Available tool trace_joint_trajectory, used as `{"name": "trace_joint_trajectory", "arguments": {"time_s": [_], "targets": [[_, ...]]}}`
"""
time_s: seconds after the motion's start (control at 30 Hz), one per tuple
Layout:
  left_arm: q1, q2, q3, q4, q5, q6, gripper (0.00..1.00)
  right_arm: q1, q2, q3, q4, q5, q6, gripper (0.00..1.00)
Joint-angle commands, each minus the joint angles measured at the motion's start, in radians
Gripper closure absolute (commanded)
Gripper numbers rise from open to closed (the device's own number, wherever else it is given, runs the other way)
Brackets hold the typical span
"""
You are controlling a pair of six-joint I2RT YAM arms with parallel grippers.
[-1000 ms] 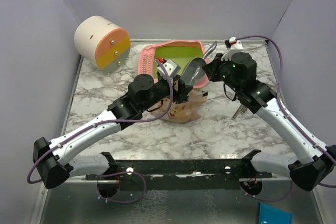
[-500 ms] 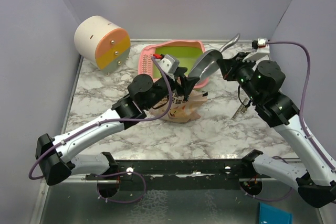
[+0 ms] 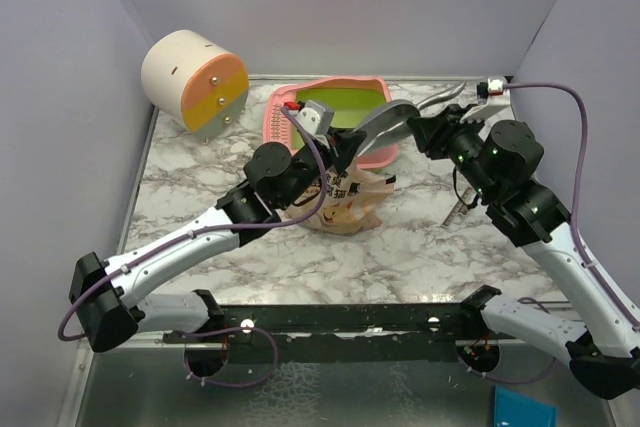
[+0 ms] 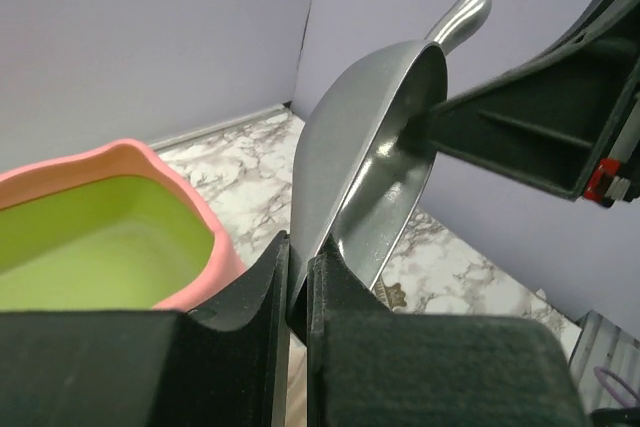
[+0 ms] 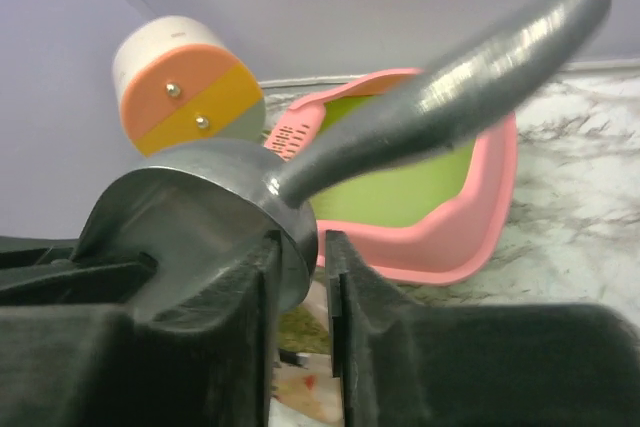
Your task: Fill the litter box with clean litter
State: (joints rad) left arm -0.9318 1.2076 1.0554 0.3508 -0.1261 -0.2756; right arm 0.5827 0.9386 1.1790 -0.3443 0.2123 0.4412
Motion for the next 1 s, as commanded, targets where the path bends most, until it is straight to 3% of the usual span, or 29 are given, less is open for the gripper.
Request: {"name": "trace_joint_trajectory", "arguments": {"time_s": [0.0, 0.1, 0.33, 0.5, 0.63, 0.7, 0.97], "targets": [[-0.005, -0.067, -0.038, -0.035, -0.095, -0.017, 1.00, 0.002, 0.006, 0.010, 0.056, -0.101, -0.055, 0.60], [0.036, -0.129, -0.067, -0.098, -0.142, -0.076, 1.00, 0.002, 0.035, 0.040, 0.031, -0.174, -0.111, 0.41], [0.385, -0.237, -0.061, -0.310, 0.075, -0.272, 1.00, 0.002, 0.095, 0.126, -0.033, -0.340, -0.163, 0.34], [0.679, -0.209, -0.042, -0.318, 0.494, -0.409, 1.00, 0.002, 0.107, 0.146, -0.036, -0.387, -0.183, 0.30], [0.889, -0.156, -0.103, -0.114, 0.893, -0.653, 1.00, 0.000, 0.145, 0.175, -0.040, -0.451, -0.216, 0.28], [0.929, -0.136, -0.122, 0.001, 1.011, -0.728, 1.00, -0.003, 0.189, 0.213, -0.053, -0.512, -0.233, 0.28], [0.937, -0.107, -0.055, 0.066, 1.328, -0.720, 1.00, -0.105, 0.404, 0.397, -0.029, -0.871, -0.172, 0.32]]}}
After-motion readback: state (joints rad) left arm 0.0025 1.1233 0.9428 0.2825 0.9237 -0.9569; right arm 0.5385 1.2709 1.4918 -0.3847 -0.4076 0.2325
